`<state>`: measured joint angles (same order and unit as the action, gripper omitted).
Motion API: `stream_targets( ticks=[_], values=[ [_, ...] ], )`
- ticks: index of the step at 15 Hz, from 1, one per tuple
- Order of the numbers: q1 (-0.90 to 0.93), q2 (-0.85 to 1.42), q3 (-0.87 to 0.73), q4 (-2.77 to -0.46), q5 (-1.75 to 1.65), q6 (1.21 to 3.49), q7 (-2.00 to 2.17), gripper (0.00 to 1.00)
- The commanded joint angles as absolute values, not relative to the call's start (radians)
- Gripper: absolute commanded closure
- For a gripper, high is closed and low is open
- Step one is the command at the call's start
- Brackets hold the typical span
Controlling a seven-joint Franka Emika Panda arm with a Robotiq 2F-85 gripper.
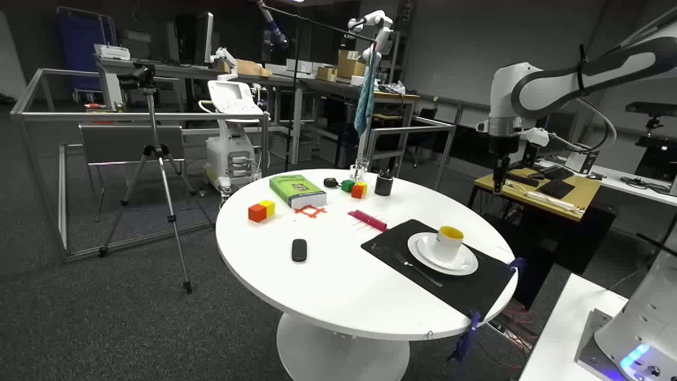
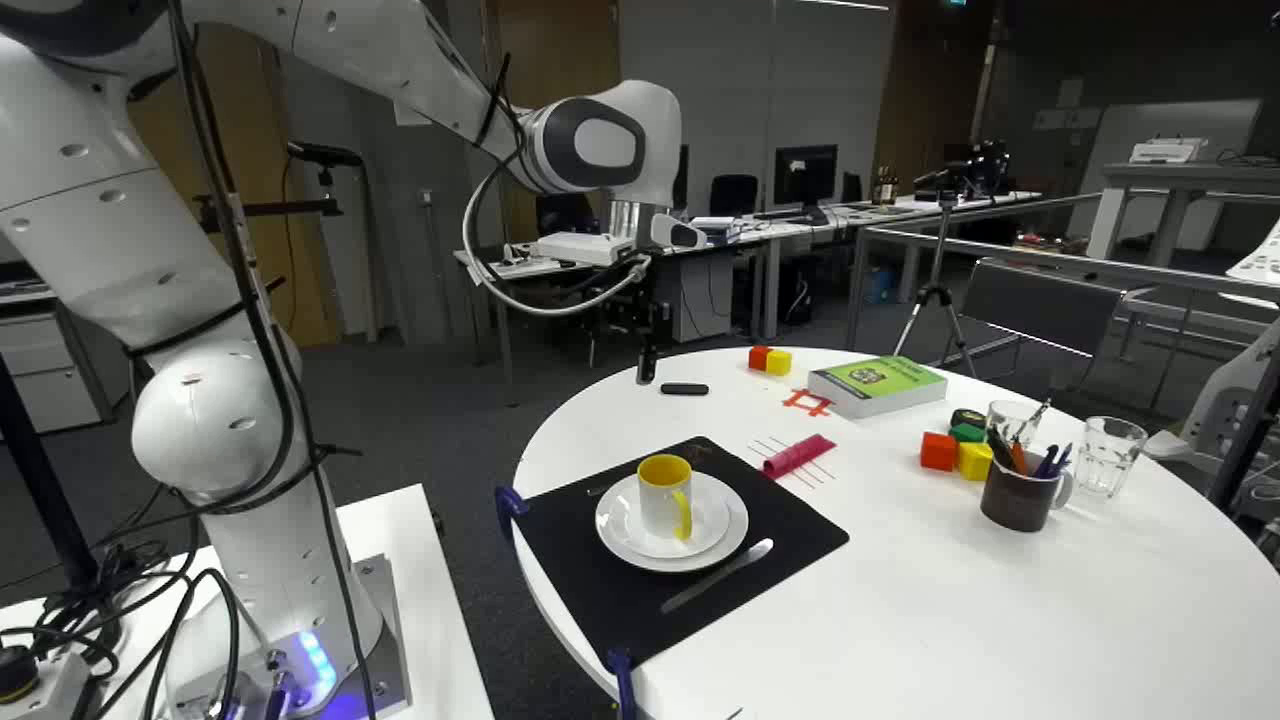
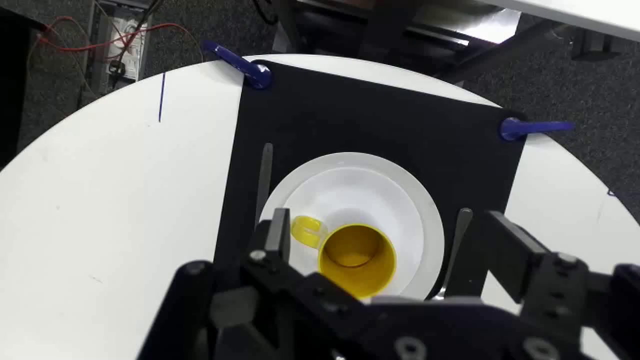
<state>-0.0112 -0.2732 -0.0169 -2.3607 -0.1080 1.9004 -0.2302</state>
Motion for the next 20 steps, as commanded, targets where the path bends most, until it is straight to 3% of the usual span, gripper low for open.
stream_targets(
  ticks=[1,20],
  values=[
    [-0.005,-0.273,-0.023,-2.359,-0.109,1.899,-0.229,0.00],
    [0.100,0.112,0.117,-2.282,0.269,2.395,-0.037,0.00]
  ],
)
